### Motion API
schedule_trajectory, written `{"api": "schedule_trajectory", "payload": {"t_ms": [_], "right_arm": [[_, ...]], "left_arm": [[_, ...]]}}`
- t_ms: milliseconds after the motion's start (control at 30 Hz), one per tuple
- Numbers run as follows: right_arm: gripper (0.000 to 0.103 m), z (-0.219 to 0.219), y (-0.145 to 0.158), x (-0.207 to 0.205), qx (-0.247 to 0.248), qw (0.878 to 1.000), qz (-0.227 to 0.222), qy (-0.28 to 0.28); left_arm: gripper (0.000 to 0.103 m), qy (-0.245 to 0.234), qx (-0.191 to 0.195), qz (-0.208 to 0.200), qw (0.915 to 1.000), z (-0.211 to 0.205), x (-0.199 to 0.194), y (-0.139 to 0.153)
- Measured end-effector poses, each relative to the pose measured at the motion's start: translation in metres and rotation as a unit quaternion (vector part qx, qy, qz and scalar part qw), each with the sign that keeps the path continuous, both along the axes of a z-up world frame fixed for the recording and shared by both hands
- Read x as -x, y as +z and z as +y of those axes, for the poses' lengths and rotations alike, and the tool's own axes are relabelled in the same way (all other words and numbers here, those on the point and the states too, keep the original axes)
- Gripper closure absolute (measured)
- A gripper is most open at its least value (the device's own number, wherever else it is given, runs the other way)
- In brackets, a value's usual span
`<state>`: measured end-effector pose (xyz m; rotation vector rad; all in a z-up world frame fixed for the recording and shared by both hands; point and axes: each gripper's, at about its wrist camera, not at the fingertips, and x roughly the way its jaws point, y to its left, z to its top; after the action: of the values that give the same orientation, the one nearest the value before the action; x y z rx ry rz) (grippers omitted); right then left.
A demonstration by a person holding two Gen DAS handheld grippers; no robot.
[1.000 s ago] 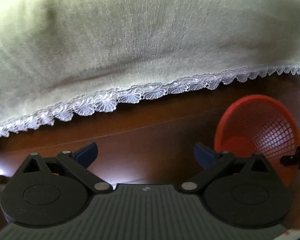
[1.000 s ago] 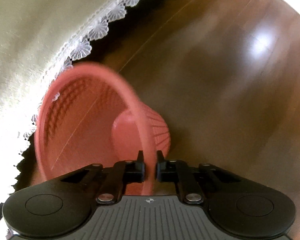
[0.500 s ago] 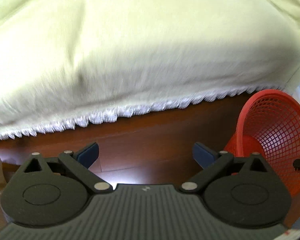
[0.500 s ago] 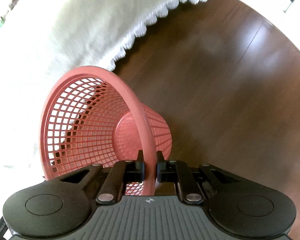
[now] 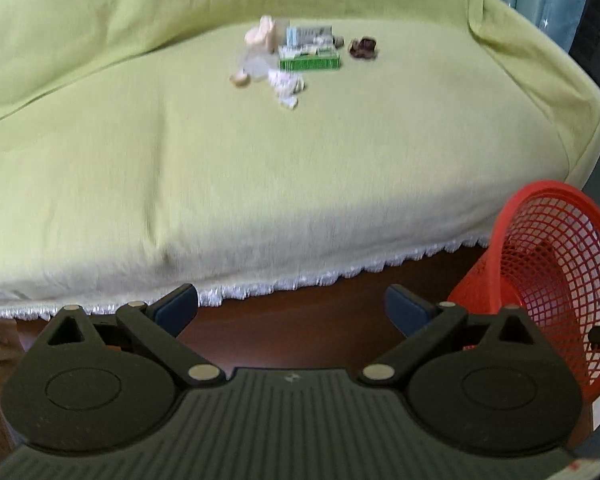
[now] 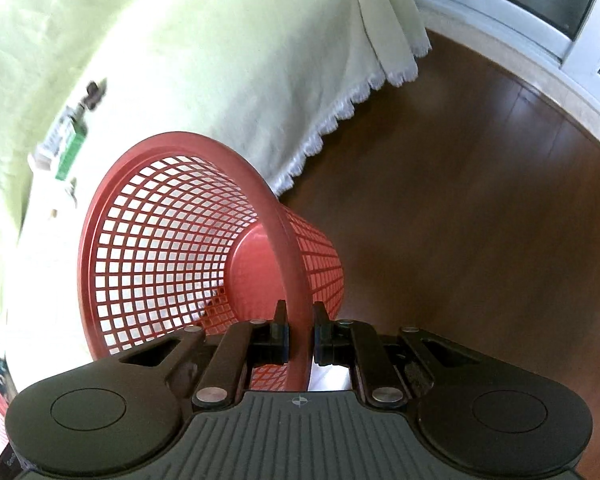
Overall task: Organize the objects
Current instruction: 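Grasp the crumpled white tissue with the left tool while the right tool holds the basket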
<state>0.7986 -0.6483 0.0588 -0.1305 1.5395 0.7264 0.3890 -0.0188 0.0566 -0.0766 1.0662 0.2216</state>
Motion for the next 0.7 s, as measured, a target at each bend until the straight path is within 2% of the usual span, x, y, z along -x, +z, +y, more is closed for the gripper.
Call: {"api": "schedule_trajectory", "payload": {"t_ms": [100,200,433,567,700], "right_arm": [[0.096,0.0,0.011,-0.005,-0.008,1.0,0.001,-0.013],[0.096,0.018,-0.016,-0.019,-0.008,0.999,0.001,-0.031],[0.096,0.04,-0.019,-0.011,0.012,0.997,-0.002,-0.075],[0.096,0.057,-0.027,0.0,0.029,0.993,-0.002,-0.118],[0.096,0.077,-0.034,0.013,0.053,0.985,0.008,-0.164]], "left_arm": [[0.004,-0.007,-0.004,-0.011,0.9999,0.002,-0.015,0.011],[0.006,-0.025,-0.016,-0.021,0.9993,0.011,-0.037,0.012],[0.008,-0.105,-0.031,-0.023,0.9937,0.051,-0.116,-0.012],[0.013,-0.169,-0.029,0.0,0.9852,0.078,-0.176,-0.032],[0.017,-0.239,-0.041,0.017,0.97,0.1,-0.233,-0.05]]}}
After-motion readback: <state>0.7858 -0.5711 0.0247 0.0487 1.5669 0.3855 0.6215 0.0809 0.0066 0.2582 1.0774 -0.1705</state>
